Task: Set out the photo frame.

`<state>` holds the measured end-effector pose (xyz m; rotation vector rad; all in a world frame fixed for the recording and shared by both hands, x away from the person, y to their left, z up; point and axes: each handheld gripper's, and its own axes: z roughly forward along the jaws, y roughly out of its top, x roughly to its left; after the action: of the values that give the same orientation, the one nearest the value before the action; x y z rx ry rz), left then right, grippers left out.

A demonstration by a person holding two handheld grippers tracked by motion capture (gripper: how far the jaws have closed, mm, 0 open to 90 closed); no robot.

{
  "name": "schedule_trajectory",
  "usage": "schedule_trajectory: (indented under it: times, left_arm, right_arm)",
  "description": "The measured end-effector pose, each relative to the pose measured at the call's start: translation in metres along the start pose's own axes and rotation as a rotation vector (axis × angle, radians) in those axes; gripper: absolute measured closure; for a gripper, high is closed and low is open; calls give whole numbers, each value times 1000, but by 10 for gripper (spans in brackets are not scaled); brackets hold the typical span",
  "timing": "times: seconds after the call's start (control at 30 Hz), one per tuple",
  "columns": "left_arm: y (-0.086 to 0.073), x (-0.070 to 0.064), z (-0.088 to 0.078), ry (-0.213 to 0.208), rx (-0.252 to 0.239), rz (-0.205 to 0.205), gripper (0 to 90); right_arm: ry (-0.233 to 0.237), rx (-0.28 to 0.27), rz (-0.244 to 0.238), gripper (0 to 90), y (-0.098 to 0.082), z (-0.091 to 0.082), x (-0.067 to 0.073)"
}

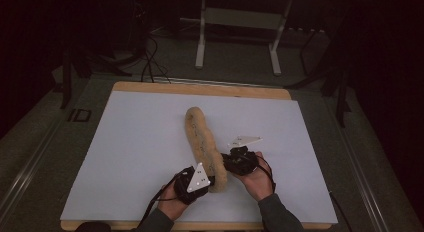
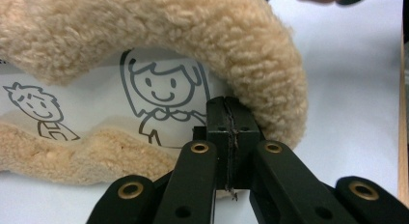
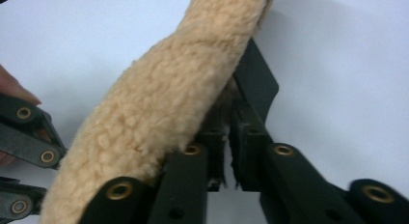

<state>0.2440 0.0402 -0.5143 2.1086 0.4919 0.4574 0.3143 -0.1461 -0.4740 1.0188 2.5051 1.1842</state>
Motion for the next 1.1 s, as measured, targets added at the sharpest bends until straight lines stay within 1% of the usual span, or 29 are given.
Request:
schedule_trajectory:
  times: [0.07, 0.13, 0.27, 0.37, 0.43, 0.5, 0.57, 0.7, 0.9, 0.97, 1.03, 1.1]
  left_arm:
    - [-1, 1, -1, -5, 1, 3, 894]
    - [-1, 3, -3, -14, 10, 5, 869]
    - [-3, 5, -6, -20, 12, 6, 841]
    - [-3, 7, -7, -21, 20, 14, 827]
    - [-4, 7, -8, -22, 20, 13, 816]
    - [-4, 9, -9, -24, 23, 10, 800]
    - [-5, 12, -10, -21, 33, 4, 782]
    - [-6, 18, -14, -16, 33, -15, 748]
    - [-8, 27, -22, 5, 20, -43, 740]
    - [-8, 29, -25, 11, 22, -49, 740]
    - [-9, 32, -27, 19, 20, -58, 740]
    - [-9, 36, -30, 28, 17, -69, 737]
  right_arm:
    - [-14, -9, 4, 769, 1, -3, -1]
    - [-25, -14, 25, 715, 1, -6, -2]
    - [-31, -21, 74, 655, 1, -10, -8]
    - [-38, -35, 96, 610, 1, -13, -10]
    - [-45, -51, 107, 575, 1, -17, -12]
    - [-45, -66, 118, 561, 2, -22, -12]
    - [-46, -78, 122, 560, 4, -27, -11]
    - [-37, -82, 115, 532, 7, -35, -9]
    - [-21, -69, 112, 482, 7, -40, -7]
    - [-24, -70, 110, 464, 6, -41, -5]
    - [-19, -73, 116, 470, 6, -42, -4]
    - [-13, -86, 116, 508, 5, -45, -1]
